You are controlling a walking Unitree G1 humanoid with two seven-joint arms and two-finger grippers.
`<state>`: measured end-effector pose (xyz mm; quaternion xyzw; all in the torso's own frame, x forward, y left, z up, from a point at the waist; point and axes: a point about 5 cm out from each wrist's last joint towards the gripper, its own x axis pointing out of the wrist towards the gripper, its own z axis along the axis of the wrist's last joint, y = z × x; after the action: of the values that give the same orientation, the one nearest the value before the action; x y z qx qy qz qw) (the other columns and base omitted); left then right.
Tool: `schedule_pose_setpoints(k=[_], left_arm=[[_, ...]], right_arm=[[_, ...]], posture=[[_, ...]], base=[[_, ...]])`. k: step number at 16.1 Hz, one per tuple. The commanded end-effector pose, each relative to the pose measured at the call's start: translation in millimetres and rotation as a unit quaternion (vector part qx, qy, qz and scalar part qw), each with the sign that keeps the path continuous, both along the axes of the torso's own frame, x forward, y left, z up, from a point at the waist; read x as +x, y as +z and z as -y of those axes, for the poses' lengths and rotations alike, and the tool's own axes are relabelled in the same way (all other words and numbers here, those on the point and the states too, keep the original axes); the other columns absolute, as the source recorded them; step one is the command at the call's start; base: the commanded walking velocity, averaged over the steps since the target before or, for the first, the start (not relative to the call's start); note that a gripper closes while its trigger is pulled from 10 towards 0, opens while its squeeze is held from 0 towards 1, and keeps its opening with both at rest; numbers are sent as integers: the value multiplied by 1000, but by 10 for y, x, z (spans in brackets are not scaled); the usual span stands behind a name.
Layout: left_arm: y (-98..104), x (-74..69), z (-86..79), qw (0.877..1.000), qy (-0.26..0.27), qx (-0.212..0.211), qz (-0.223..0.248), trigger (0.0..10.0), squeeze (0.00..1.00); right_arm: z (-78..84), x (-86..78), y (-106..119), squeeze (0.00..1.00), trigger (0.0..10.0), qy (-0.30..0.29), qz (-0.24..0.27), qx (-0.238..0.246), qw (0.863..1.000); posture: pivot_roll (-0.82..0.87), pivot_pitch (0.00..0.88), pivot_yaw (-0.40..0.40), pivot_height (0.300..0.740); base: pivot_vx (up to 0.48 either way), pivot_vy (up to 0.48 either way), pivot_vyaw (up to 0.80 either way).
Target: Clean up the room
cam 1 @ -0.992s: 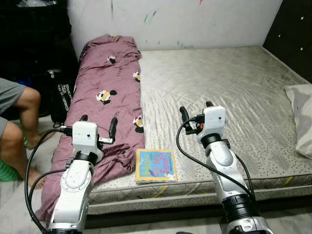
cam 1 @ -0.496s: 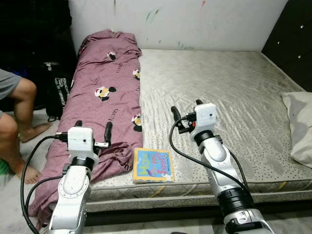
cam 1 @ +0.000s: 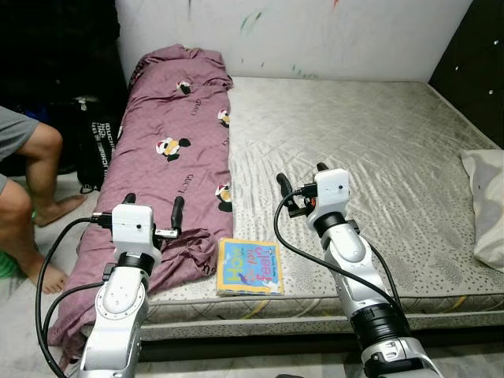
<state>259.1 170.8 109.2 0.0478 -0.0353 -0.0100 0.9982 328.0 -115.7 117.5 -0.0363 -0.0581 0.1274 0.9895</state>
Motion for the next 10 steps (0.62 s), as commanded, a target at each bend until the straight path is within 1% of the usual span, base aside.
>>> schedule_pose_setpoints(k=[1, 4, 10], left_arm=[[50, 15, 7, 1000, -5, 3, 10, 10000, 0], [50, 13, 6, 1000, -4, 3, 10, 10000, 0], [50, 30, 21, 1000, -5, 2, 11, 10000, 0]], right_arm=[[5, 30, 52, 0, 10000, 1, 11, 0, 1000], [-6, 32, 50, 0, 10000, 2, 11, -7, 1000], [-4, 43, 55, 0, 10000, 4, 12, -11, 1000]], posture=[[-1, 0, -41, 740], [-1, 0, -41, 740], [-4, 0, -45, 740]], base=[[0, -304, 0], [0, -305, 0], [0, -375, 0]])
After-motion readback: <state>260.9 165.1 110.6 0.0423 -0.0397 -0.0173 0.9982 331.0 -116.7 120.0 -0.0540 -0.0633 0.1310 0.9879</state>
